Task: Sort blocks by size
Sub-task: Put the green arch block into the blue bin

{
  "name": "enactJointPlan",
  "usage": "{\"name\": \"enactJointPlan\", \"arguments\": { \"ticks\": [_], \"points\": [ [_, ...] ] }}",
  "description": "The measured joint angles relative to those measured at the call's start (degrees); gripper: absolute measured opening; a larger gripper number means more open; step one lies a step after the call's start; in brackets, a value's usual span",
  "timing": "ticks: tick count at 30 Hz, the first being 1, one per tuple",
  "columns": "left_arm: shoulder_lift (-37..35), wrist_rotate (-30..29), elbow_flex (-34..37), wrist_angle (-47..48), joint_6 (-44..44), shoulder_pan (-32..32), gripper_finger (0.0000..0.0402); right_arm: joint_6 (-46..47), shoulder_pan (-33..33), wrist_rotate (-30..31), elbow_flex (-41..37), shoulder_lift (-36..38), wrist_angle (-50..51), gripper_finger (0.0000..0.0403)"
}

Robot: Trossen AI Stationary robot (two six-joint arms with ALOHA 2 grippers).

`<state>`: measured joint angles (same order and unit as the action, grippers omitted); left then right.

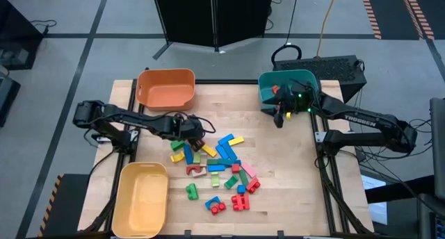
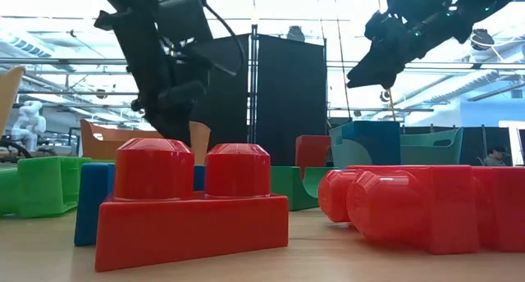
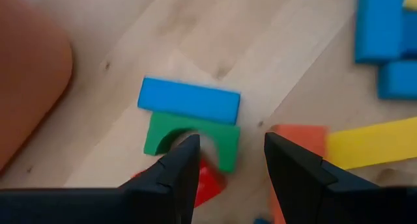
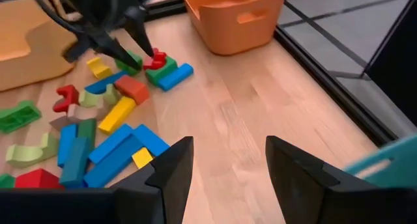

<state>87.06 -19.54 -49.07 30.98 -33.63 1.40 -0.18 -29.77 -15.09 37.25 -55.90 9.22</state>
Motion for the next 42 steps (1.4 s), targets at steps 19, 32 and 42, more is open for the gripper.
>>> {"name": "enactJointPlan", "arguments": {
  "ticks": [19, 32, 42],
  "points": [
    [7.35, 3.24, 2.63, -4.24, 1.40, 2.24, 0.0171, 0.69, 4.93, 0.88, -0.28, 0.02, -1.19, 0.0180],
    [7.85, 3.48, 2.56, -6.61, 2.97, 2.22, 0.0084, 0.82, 5.52, 2.05, -0.28, 0.02, -1.30, 0.0180],
    [7.85, 2.91, 2.56, -6.57, 3.04, 2.28, 0.0020, 0.57, 6.06, 2.06, -0.28, 0.02, -1.25, 0.0180]
  ]
}}
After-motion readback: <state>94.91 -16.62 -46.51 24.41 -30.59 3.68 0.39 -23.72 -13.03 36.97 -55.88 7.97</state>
